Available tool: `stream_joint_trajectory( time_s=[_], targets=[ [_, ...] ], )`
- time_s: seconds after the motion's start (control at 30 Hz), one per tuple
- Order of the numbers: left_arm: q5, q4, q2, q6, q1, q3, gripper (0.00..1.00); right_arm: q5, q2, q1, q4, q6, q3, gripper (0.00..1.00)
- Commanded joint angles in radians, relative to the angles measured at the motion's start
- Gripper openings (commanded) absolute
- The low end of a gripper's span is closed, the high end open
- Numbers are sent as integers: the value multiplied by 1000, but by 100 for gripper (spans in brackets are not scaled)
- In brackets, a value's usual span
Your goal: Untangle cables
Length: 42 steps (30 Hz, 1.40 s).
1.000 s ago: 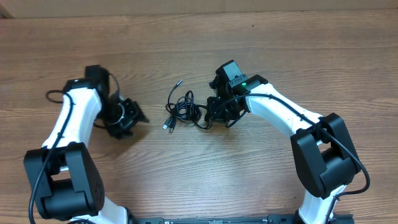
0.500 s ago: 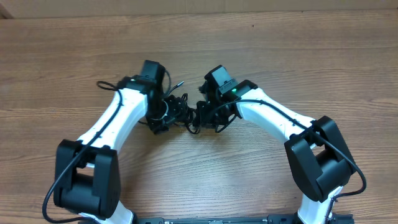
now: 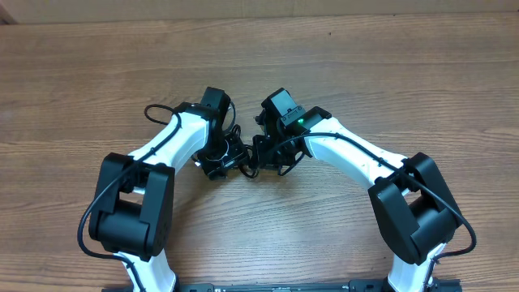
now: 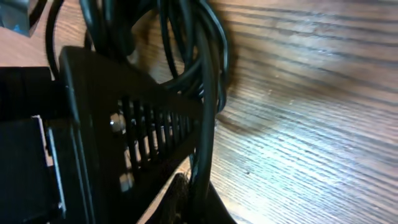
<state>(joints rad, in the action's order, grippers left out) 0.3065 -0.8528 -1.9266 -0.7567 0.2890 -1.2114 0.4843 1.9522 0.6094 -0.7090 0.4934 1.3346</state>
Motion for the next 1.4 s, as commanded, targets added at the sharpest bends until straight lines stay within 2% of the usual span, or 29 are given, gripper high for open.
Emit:
stream_joint_trajectory(
  time_s=[0.0,0.17,0.2,0.23,0.27,0.4,0.5,0.63,0.8,0.83,0.87,0.9,1.0,1.07,1.2,1.37],
  targets=[
    [-25,16,-32,-10,6,5,57,-43,-5,-3,-3,-3,0,4],
    [-27,26,-32,-9,7,5,55,-44,-5,-3,-2,-3,0,4],
    [-29,32,-32,-5,7,5,44,-47,-5,-3,-2,-3,0,4],
    [-27,41,-32,3,6,5,21,-57,-5,-3,-2,-3,0,4],
    [-23,45,-32,13,2,3,5,-69,-5,-3,-2,-3,0,4],
    [50,-10,-17,95,-37,-43,4,-138,-5,-3,-19,-3,0,4],
    [39,-97,16,162,-76,-117,4,-190,-5,-3,-41,-3,0,4],
    [-46,-191,54,166,-102,-206,4,-215,-5,-3,-48,-4,0,4],
    [-98,-195,50,166,-100,-209,4,-215,-5,-1,-43,-3,0,4],
    [-105,-193,47,166,-97,-207,12,-215,-5,-1,-43,-3,0,4],
    [-105,-190,42,166,-93,-203,32,-215,-5,-1,-43,-3,0,4],
    [-105,-188,39,166,-90,-201,45,-215,-5,-1,-44,-3,0,4],
    [-112,-187,30,166,-78,-194,61,-215,-5,-1,-44,-3,0,4],
    [-139,-186,29,166,-72,-191,65,-215,-5,-1,-44,-3,0,4],
    [-156,-187,28,159,-71,-183,67,-215,-5,-1,-44,-3,0,4],
    [-156,-166,28,76,-61,-133,66,-214,-5,0,-44,-3,0,4]
  ],
)
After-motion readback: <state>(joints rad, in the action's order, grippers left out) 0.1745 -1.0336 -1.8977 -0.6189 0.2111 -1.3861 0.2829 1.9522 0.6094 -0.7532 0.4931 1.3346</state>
